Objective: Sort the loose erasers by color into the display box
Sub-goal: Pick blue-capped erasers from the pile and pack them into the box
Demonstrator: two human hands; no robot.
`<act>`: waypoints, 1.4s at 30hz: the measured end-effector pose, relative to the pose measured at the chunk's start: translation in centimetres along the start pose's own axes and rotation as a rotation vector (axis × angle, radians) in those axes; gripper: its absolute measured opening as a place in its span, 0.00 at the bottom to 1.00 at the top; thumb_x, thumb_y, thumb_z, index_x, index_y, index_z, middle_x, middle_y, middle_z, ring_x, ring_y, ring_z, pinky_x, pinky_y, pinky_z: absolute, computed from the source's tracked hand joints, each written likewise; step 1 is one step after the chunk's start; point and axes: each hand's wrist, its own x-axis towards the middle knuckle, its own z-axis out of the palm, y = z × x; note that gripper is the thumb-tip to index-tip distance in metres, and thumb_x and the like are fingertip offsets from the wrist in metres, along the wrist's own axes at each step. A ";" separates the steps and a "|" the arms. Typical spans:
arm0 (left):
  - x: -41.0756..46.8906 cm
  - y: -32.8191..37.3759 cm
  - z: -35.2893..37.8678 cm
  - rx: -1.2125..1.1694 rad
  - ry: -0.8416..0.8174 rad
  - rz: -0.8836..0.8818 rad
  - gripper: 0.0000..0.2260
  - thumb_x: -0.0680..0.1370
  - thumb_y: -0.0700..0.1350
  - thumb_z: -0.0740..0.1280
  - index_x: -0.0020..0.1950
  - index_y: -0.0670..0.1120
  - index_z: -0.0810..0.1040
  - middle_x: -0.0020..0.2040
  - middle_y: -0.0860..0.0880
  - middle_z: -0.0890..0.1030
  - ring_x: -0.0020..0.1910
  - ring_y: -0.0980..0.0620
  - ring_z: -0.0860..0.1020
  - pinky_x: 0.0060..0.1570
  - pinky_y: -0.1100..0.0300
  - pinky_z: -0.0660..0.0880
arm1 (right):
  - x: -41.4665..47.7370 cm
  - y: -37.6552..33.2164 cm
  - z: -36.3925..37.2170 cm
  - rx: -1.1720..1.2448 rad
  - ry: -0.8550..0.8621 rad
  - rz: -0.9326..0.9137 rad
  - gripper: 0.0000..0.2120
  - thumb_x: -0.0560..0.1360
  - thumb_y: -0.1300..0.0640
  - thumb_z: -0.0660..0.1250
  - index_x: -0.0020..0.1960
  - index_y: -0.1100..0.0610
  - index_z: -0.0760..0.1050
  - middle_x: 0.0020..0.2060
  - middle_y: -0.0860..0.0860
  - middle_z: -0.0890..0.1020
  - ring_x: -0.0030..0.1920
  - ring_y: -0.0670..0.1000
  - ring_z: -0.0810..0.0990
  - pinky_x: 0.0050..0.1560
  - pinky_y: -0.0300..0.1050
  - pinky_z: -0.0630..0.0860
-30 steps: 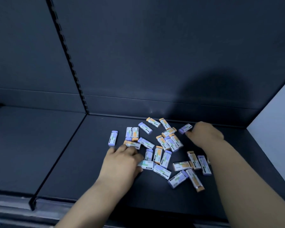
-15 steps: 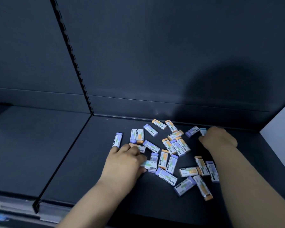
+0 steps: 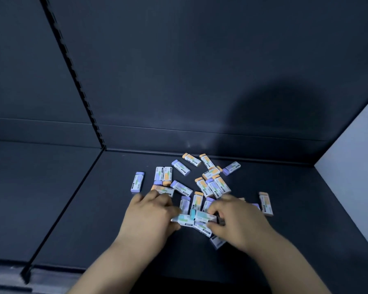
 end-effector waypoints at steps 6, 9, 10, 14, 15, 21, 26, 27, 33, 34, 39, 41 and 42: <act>-1.3 0.3 0.7 0.038 -0.087 -0.028 0.18 0.49 0.57 0.80 0.35 0.58 0.82 0.32 0.58 0.78 0.34 0.52 0.77 0.29 0.59 0.69 | -0.6 -0.5 1.1 -0.054 0.089 -0.035 0.15 0.75 0.46 0.62 0.61 0.46 0.72 0.56 0.45 0.72 0.57 0.48 0.73 0.47 0.41 0.68; -1.4 0.4 1.1 0.033 -0.087 -0.029 0.18 0.50 0.58 0.80 0.37 0.59 0.82 0.34 0.58 0.79 0.34 0.53 0.78 0.29 0.59 0.70 | -0.4 -0.8 1.3 -0.064 0.076 -0.064 0.17 0.75 0.44 0.63 0.63 0.44 0.71 0.59 0.45 0.71 0.59 0.48 0.73 0.47 0.41 0.67; -1.5 0.4 1.1 0.033 -0.091 -0.026 0.18 0.50 0.59 0.80 0.37 0.59 0.82 0.34 0.59 0.79 0.34 0.54 0.78 0.29 0.59 0.70 | -0.4 -0.9 1.4 -0.065 0.071 -0.062 0.17 0.75 0.44 0.63 0.63 0.44 0.71 0.59 0.45 0.71 0.59 0.48 0.73 0.46 0.41 0.66; -1.9 0.2 0.8 0.058 -0.102 -0.033 0.17 0.49 0.60 0.80 0.32 0.58 0.81 0.31 0.59 0.78 0.32 0.55 0.77 0.29 0.61 0.69 | -0.5 -0.7 1.4 -0.034 0.052 -0.074 0.16 0.75 0.44 0.63 0.61 0.45 0.71 0.58 0.43 0.71 0.59 0.47 0.73 0.44 0.39 0.63; -2.1 0.1 0.7 0.063 -0.094 -0.043 0.17 0.49 0.60 0.80 0.32 0.57 0.80 0.31 0.59 0.78 0.32 0.55 0.77 0.29 0.61 0.69 | -0.5 -0.7 1.4 -0.016 0.048 -0.077 0.15 0.75 0.44 0.64 0.61 0.44 0.71 0.58 0.42 0.71 0.60 0.46 0.73 0.46 0.40 0.64; -3.4 -1.2 -0.4 0.085 0.005 -0.110 0.17 0.52 0.56 0.81 0.35 0.54 0.81 0.34 0.57 0.79 0.34 0.52 0.78 0.32 0.61 0.71 | -0.3 -1.9 1.2 0.050 0.031 -0.117 0.15 0.75 0.43 0.63 0.61 0.43 0.71 0.59 0.41 0.72 0.59 0.44 0.74 0.50 0.40 0.68; -5.3 -3.6 -1.1 0.099 0.047 -0.126 0.18 0.54 0.56 0.81 0.37 0.53 0.80 0.36 0.56 0.79 0.35 0.51 0.78 0.32 0.59 0.71 | 0.3 -5.0 1.8 0.030 0.031 -0.136 0.14 0.75 0.43 0.63 0.59 0.43 0.71 0.57 0.41 0.73 0.57 0.45 0.74 0.47 0.40 0.65; -5.8 -4.4 -1.3 0.094 0.050 -0.132 0.18 0.53 0.56 0.81 0.37 0.53 0.80 0.35 0.56 0.79 0.35 0.51 0.78 0.32 0.59 0.71 | 0.5 -6.0 2.1 0.029 0.037 -0.130 0.14 0.75 0.43 0.63 0.59 0.43 0.71 0.57 0.42 0.73 0.57 0.45 0.74 0.46 0.40 0.64; -9.1 -11.4 -2.3 0.066 0.105 -0.080 0.17 0.56 0.54 0.81 0.39 0.53 0.80 0.36 0.57 0.79 0.36 0.50 0.78 0.33 0.59 0.70 | 1.4 -13.7 4.8 0.067 0.052 -0.081 0.13 0.75 0.44 0.63 0.59 0.43 0.71 0.53 0.43 0.73 0.53 0.46 0.76 0.45 0.41 0.67; -9.6 -12.7 -2.6 0.066 0.109 -0.067 0.17 0.56 0.54 0.81 0.39 0.53 0.80 0.36 0.57 0.79 0.36 0.50 0.78 0.33 0.59 0.70 | 1.6 -15.2 5.2 0.079 0.065 -0.071 0.12 0.75 0.45 0.63 0.58 0.43 0.72 0.52 0.43 0.73 0.52 0.46 0.76 0.44 0.41 0.68; -13.1 -20.8 -3.9 0.055 0.107 0.018 0.16 0.56 0.53 0.81 0.38 0.53 0.81 0.35 0.56 0.79 0.35 0.50 0.78 0.34 0.60 0.68 | 2.8 -23.3 7.9 0.135 0.127 0.029 0.10 0.75 0.45 0.63 0.55 0.42 0.71 0.49 0.42 0.72 0.47 0.45 0.75 0.45 0.41 0.72; -14.3 -23.6 -4.5 0.050 0.107 0.032 0.15 0.57 0.53 0.81 0.38 0.53 0.80 0.36 0.56 0.80 0.36 0.50 0.78 0.34 0.59 0.67 | 3.1 -25.9 8.6 0.154 0.157 0.058 0.10 0.75 0.44 0.63 0.55 0.42 0.71 0.48 0.42 0.71 0.46 0.44 0.75 0.45 0.40 0.72; -14.9 -24.7 -4.8 0.044 0.109 0.033 0.15 0.57 0.53 0.81 0.39 0.53 0.81 0.36 0.57 0.80 0.36 0.51 0.77 0.34 0.59 0.67 | 3.2 -27.0 8.9 0.159 0.170 0.066 0.10 0.75 0.44 0.63 0.56 0.42 0.71 0.49 0.42 0.71 0.47 0.43 0.75 0.45 0.39 0.72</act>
